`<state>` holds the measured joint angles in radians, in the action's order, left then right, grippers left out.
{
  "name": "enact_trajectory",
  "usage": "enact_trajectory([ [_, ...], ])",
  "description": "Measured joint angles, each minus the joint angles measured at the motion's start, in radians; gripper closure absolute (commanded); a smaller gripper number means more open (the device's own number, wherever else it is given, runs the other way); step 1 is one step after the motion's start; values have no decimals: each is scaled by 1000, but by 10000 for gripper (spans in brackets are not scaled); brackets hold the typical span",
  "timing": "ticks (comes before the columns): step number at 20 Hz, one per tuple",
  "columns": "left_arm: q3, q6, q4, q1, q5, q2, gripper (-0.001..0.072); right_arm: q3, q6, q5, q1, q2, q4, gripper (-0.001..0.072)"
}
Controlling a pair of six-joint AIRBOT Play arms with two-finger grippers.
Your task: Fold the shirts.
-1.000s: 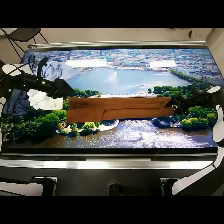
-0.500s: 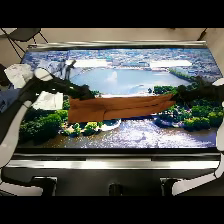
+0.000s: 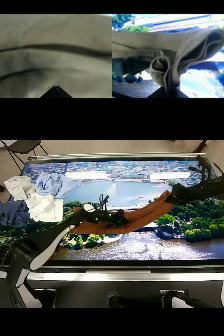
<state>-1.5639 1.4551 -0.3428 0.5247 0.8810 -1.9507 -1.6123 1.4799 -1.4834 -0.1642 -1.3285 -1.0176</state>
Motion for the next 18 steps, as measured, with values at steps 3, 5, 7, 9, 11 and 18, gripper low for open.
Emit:
enact_trajectory([
  [3, -10, -10, 130, 59, -34, -65, 665, 0, -1, -5, 86, 82, -19, 657],
  [5, -12, -18, 227, 95, -54, -102, 665, 0, 0, -3, 137, 117, -27, 657],
  [7, -13, -67, 314, 110, -62, -124, 667, 0, 14, 4, 178, 132, -31, 658],
  [9, -13, -129, 347, 90, -56, -116, 668, 0, 26, 27, 218, 123, -38, 658],
  [11, -13, -138, 270, 40, -31, -60, 668, 0, 33, 61, 268, 87, -38, 658],
  [18, -10, 77, -480, -341, 132, 351, 666, 0, 50, 326, 495, -150, 39, 657],
])
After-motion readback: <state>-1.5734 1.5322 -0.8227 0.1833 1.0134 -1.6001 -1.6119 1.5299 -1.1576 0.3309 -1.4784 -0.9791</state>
